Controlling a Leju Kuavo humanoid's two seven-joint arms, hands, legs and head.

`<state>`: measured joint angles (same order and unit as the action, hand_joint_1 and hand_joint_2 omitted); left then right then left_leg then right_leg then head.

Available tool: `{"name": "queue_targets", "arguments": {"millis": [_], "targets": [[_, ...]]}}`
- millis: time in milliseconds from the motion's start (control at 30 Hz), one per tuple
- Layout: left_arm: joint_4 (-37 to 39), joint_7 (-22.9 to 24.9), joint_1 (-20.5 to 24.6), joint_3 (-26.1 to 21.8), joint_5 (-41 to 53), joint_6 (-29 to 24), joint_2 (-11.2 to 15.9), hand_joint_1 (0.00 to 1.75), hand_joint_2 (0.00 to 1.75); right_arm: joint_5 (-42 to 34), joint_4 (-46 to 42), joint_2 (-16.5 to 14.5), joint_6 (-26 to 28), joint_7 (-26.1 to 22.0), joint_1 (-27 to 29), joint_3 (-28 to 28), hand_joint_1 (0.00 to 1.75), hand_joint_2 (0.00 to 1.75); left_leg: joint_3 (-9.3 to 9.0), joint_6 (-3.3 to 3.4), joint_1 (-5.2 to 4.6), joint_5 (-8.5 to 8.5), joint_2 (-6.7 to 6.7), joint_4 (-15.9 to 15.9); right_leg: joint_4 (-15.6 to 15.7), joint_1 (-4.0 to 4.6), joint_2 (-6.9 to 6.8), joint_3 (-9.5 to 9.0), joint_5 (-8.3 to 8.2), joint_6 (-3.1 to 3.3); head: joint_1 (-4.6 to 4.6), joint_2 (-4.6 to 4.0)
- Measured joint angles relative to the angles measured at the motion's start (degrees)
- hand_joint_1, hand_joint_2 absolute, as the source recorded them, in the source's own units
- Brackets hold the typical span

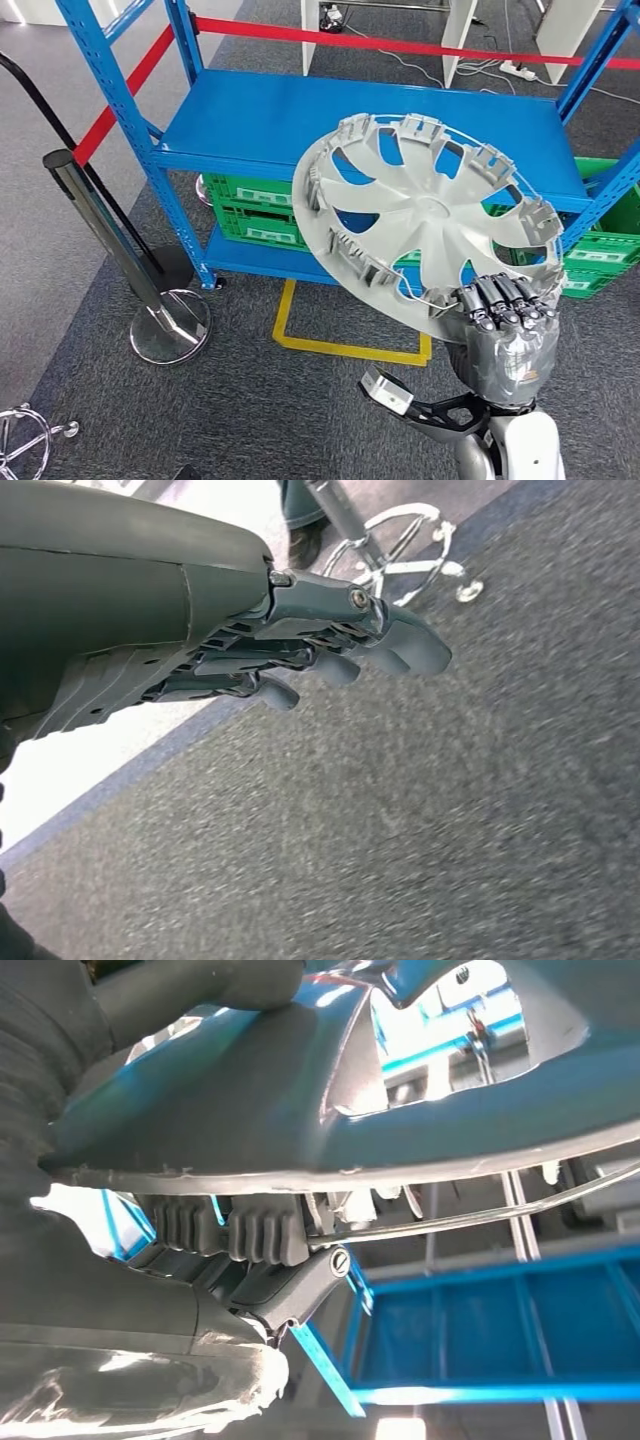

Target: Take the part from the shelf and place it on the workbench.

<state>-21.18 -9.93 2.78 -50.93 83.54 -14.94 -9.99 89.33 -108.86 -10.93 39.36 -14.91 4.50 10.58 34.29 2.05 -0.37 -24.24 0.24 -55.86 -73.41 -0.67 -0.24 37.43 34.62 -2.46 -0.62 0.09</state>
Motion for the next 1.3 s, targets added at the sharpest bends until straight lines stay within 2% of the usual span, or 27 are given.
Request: {"name": "queue_targets", "arguments": {"millis": [67,133,167,200,267,300,333,400,433,467,500,567,633,700,767,800,867,933,967,1000,1033,1100,1133,1167,1200,1267,1300], "targets": [[-0.02,0.04,0.04,-0.38,-0.1,0.13,-0.01,0.0,1.75,0.0,0.94,0.14,0.0,0.43,-0.03,0.0,1.75,1.75,1.6,-0.24,-0.13,1.23,-0.02,-0.23,5.81,0.03,0.0,-5.12,-3.18,0.36,0.0,0.0],[-0.08,0.08,0.08,-0.65,-0.11,0.26,0.01,0.0,1.75,0.0,1.63,0.18,0.0,0.58,-0.2,0.02,1.75,1.75,2.69,-0.69,-0.33,2.41,-0.06,-0.56,14.6,0.18,0.02,-11.18,-2.85,0.81,0.06,0.0],[-0.1,0.09,0.09,-0.8,-0.11,0.33,0.01,0.0,1.75,-0.01,1.93,0.19,0.0,0.62,-0.29,0.02,1.75,1.75,3.01,-0.97,-0.35,3.02,-0.06,-0.61,17.38,0.31,0.06,-12.71,-2.15,1.02,0.05,0.0],[-0.11,0.09,0.08,-0.95,-0.11,0.38,0.02,0.0,1.75,0.0,2.18,0.21,0.0,0.67,-0.36,0.03,1.75,1.75,3.23,-1.29,-0.33,3.64,-0.04,-0.59,18.75,0.47,0.1,-13.2,-1.78,1.27,0.08,0.0],[-0.14,0.09,-0.01,-1.33,-0.11,0.43,0.12,0.0,1.75,0.01,2.64,0.25,0.0,0.8,-0.44,0.02,1.75,1.75,3.62,-2.0,-0.12,3.72,-0.08,-0.71,18.75,0.42,-0.02,-12.08,-2.58,2.02,0.04,0.0],[-0.16,0.1,-0.09,-1.48,-0.11,0.43,0.18,0.0,1.75,0.02,2.86,0.26,0.0,0.89,-0.49,0.02,1.75,1.75,3.95,-2.4,-0.02,2.16,-0.12,-1.67,18.77,0.34,-0.12,-11.58,-3.16,2.5,0.13,0.0],[-0.17,0.1,-0.16,-1.58,-0.11,0.43,0.23,0.0,1.75,0.02,3.07,0.27,-0.02,0.96,-0.54,0.02,1.75,1.75,4.43,-2.79,0.11,-0.48,-0.16,-3.62,18.83,0.25,-0.23,-10.99,-3.81,2.91,0.24,0.0],[-0.17,0.11,-0.16,-1.68,-0.14,0.43,0.25,0.0,1.75,0.02,3.46,0.34,-0.09,1.25,-0.59,0.03,1.75,1.75,5.58,-3.43,0.44,-6.86,-0.16,-10.42,18.63,0.35,-0.31,-9.71,-5.09,3.34,0.43,0.0],[-0.18,0.11,-0.13,-1.73,-0.16,0.43,0.26,0.0,1.75,0.02,3.59,0.41,-0.16,1.44,-0.6,0.05,1.75,1.75,5.94,-3.62,0.58,-8.58,-0.16,-13.91,18.42,0.41,-0.34,-8.9,-5.75,3.37,0.47,0.0],[-0.19,0.1,-0.1,-1.81,-0.19,0.43,0.27,0.0,1.75,0.02,3.69,0.49,-0.24,1.68,-0.6,0.08,1.75,1.75,5.83,-3.73,0.68,-8.79,-0.16,-16.38,18.12,0.45,-0.36,-7.97,-6.36,3.37,0.46,0.0],[-0.21,0.08,-0.09,-1.91,-0.22,0.43,0.29,0.0,1.75,0.02,3.75,0.58,-0.35,1.92,-0.62,0.14,1.75,1.75,4.93,-3.74,0.73,-7.6,-0.16,-17.07,17.71,0.49,-0.36,-6.83,-6.93,3.32,0.49,0.0],[-0.29,-0.01,-0.05,-2.07,-0.26,0.43,0.33,0.0,1.75,0.02,3.81,0.8,-0.65,2.46,-0.72,0.42,1.75,1.75,0.69,-3.41,0.73,-4.32,-0.2,-12.97,16.78,0.52,-0.31,-4.74,-7.77,3.11,0.53,0.0],[-0.45,-0.08,0.12,-2.25,-0.27,0.44,0.39,0.0,1.75,0.02,3.82,1.08,-0.89,3.02,-0.97,0.85,1.75,1.75,-4.81,-2.67,0.54,-4.39,-0.31,-4.96,16.07,0.64,-0.31,-3.39,-8.5,2.64,0.49,0.0],[-0.56,-0.11,0.31,-2.54,-0.27,0.48,0.46,0.0,1.75,0.02,3.84,1.38,-0.98,3.45,-1.37,1.22,1.75,1.75,-7.27,-1.98,0.16,-5.7,-0.39,-0.32,15.95,0.56,-0.42,-2.65,-9.48,1.89,0.47,0.0],[-0.57,-0.13,0.3,-2.85,-0.25,0.52,0.44,0.0,1.75,0.02,3.89,1.71,-1.02,3.74,-1.71,1.44,1.75,1.75,-6.83,-1.29,0.05,-4.97,-0.22,0.6,16.09,0.38,-0.38,-2.03,-10.09,1.09,0.49,0.0],[-0.58,-0.13,0.28,-2.96,-0.24,0.55,0.44,0.0,1.75,0.02,3.93,1.9,-1.05,3.86,-1.79,1.5,1.75,1.75,-6.41,-0.85,0.13,-4.33,-0.09,0.92,15.56,0.37,-0.27,-1.44,-9.22,0.79,0.4,0.0],[-0.67,-0.13,0.28,-3.1,-0.21,0.56,0.45,0.0,1.75,0.01,4.04,2.37,-1.25,4.02,-1.92,1.56,1.75,1.75,-5.22,-0.19,0.35,-3.01,0.16,1.25,11.12,0.26,-0.03,0.38,-4.61,0.34,0.13,0.0],[-0.74,-0.13,0.28,-3.2,-0.19,0.56,0.49,0.0,1.75,0.01,4.21,2.88,-1.52,4.25,-2.03,1.68,1.75,1.75,-3.61,0.03,0.28,-1.9,0.17,1.0,3.66,0.08,0.05,2.2,0.0,-0.11,-0.02,0.0],[-0.74,-0.13,0.28,-3.25,-0.18,0.56,0.49,0.0,1.75,0.01,4.32,3.14,-1.65,4.39,-2.04,1.76,1.75,1.75,-2.81,-0.03,0.24,-1.37,0.2,0.83,1.05,0.01,0.05,2.37,0.68,-0.31,-0.01,0.0],[-0.74,-0.13,0.27,-3.3,-0.18,0.56,0.49,0.0,1.75,0.02,4.41,3.34,-1.78,4.52,-2.05,1.85,1.75,1.75,-2.03,-0.14,0.24,-0.89,0.22,0.64,0.29,-0.04,0.04,1.74,0.12,-0.47,-0.02,0.0],[-0.74,-0.13,0.28,-3.33,-0.18,0.56,0.49,0.0,1.75,0.02,4.49,3.52,-1.89,4.64,-2.06,1.92,1.75,1.75,-1.23,-0.31,0.27,-0.44,0.24,0.41,1.72,-0.12,0.03,0.04,-1.33,-0.58,-0.03,0.0],[-0.77,-0.13,0.27,-3.38,-0.18,0.56,0.49,0.0,1.75,0.02,4.57,3.78,-2.01,4.82,-2.25,2.07,1.75,1.75,0.19,-0.81,0.28,0.26,0.21,-0.24,9.08,-0.28,0.02,-5.38,-3.82,-0.71,-0.05,0.0],[-0.79,-0.13,0.27,-3.39,-0.18,0.56,0.49,0.0,1.75,0.02,4.57,3.86,-2.03,4.91,-2.38,2.2,1.75,1.75,0.83,-1.12,0.23,0.61,0.19,-0.62,12.9,-0.28,0.08,-7.89,-4.09,-0.57,-0.01,0.0],[-0.81,-0.14,0.26,-3.41,-0.18,0.56,0.5,0.0,1.75,0.02,4.59,3.95,-2.06,4.98,-2.47,2.32,1.75,1.75,1.3,-1.42,0.16,1.03,0.17,-0.92,15.37,-0.22,0.15,-9.35,-3.93,-0.38,-0.01,0.0],[-0.83,-0.14,0.25,-3.43,-0.18,0.56,0.5,0.0,1.75,0.02,4.6,4.03,-2.08,5.02,-2.53,2.43,1.75,1.75,1.68,-1.71,0.11,1.52,0.16,-1.09,16.5,-0.08,0.22,-9.88,-3.61,-0.11,0.0,0.0],[-0.83,-0.15,0.2,-3.51,-0.17,0.56,0.56,0.0,1.75,0.02,4.64,4.17,-2.1,5.08,-2.53,2.55,1.75,1.75,2.25,-2.26,0.19,2.17,0.1,-1.24,16.53,-0.04,0.2,-9.15,-4.24,0.81,-0.02,0.0],[-0.83,-0.14,0.17,-3.57,-0.17,0.56,0.61,0.0,1.75,0.02,4.66,4.23,-2.1,5.14,-2.57,2.6,1.75,1.75,2.67,-2.58,0.25,1.42,0.04,-1.72,16.48,-0.09,0.12,-8.65,-4.68,1.4,0.07,0.0]]}}
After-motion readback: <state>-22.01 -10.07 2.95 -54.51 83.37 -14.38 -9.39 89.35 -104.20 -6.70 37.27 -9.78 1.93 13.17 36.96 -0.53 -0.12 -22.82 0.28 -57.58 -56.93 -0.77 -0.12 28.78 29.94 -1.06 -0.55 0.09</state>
